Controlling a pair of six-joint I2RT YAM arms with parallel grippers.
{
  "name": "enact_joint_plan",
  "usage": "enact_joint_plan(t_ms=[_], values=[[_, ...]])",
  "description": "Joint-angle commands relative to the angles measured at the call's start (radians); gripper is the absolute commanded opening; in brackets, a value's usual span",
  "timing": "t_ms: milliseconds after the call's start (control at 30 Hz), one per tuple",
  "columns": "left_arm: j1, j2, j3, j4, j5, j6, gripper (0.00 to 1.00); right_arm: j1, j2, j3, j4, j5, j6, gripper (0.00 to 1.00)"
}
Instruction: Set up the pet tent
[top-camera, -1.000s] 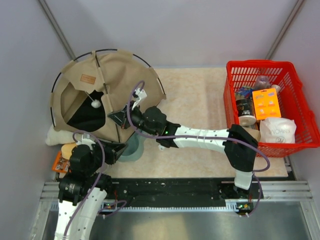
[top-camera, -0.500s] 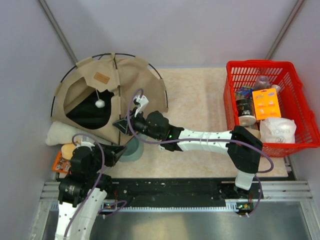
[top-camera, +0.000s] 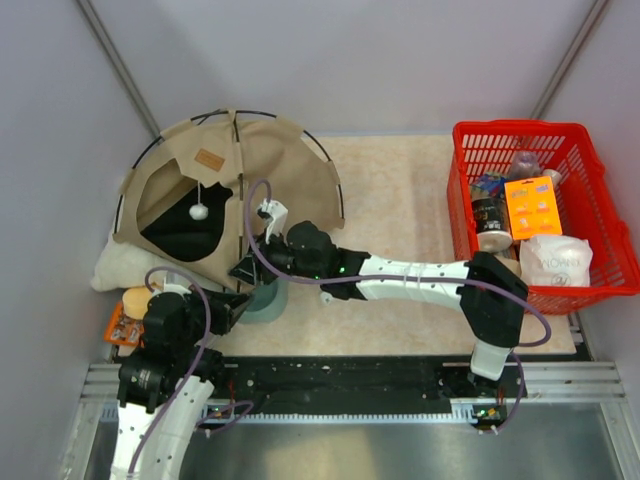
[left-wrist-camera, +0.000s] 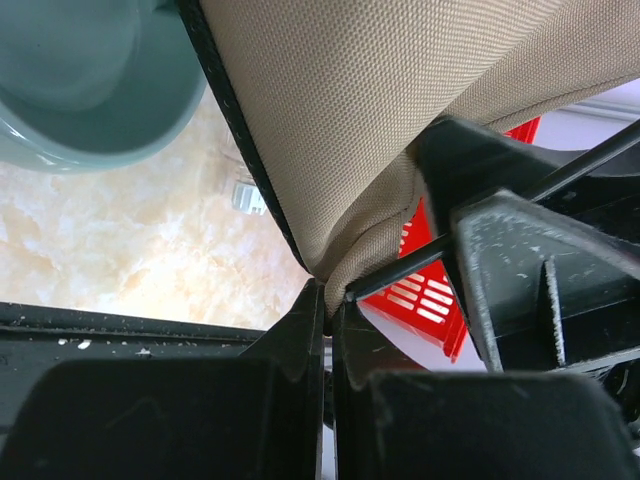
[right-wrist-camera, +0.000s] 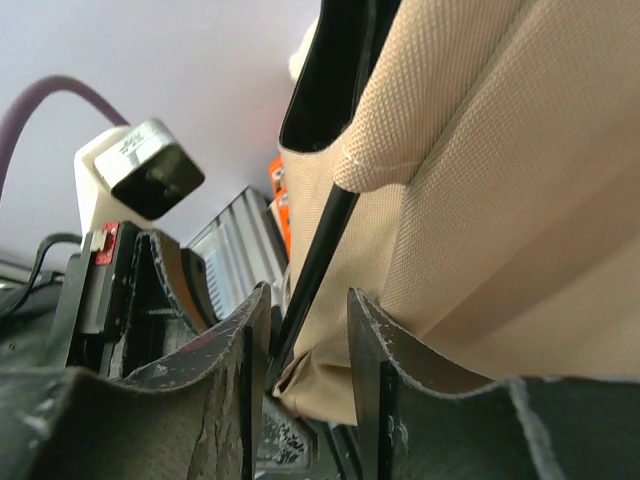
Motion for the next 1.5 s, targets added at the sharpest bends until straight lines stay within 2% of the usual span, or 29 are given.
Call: enact_joint_plan(t_ms=[0,200,300,500,667,900,1467], values=[[0.005,0.007,-0.003,0.085,-0.038,0.035,0.00,-0.020,-0.027,0.034,-0.032,-0.139,0.066,0.35],[0.005,0.025,0.010,0.072,-0.043,0.072,0.00,-0.035,-0.024,0.006,0.019,-0.184,0.125,0.18],[0.005,0.027,0.009,0.072,-0.038,0.098,0.00,-0.042,-0.021,0.004,0.040,-0.200,0.152,0.00],[0.005,-0.001,0.010,0.036,-0.035,0.165,0.00,-0.074,-0.059,-0.022,0.170,-0.124,0.192,0.00],[0.005,-0.039,0.013,-0.018,-0.063,0.153,0.00,-0.095,-0.066,-0.025,0.266,-0.038,0.215,0.00],[0.006,-0.041,0.030,-0.020,-0.066,0.164,0.00,-0.098,-0.067,-0.026,0.237,0.028,0.170,0.00],[0.006,0.005,0.046,0.103,0.011,0.224,0.00,-0.060,-0.027,-0.046,0.166,-0.001,0.097,0.00]])
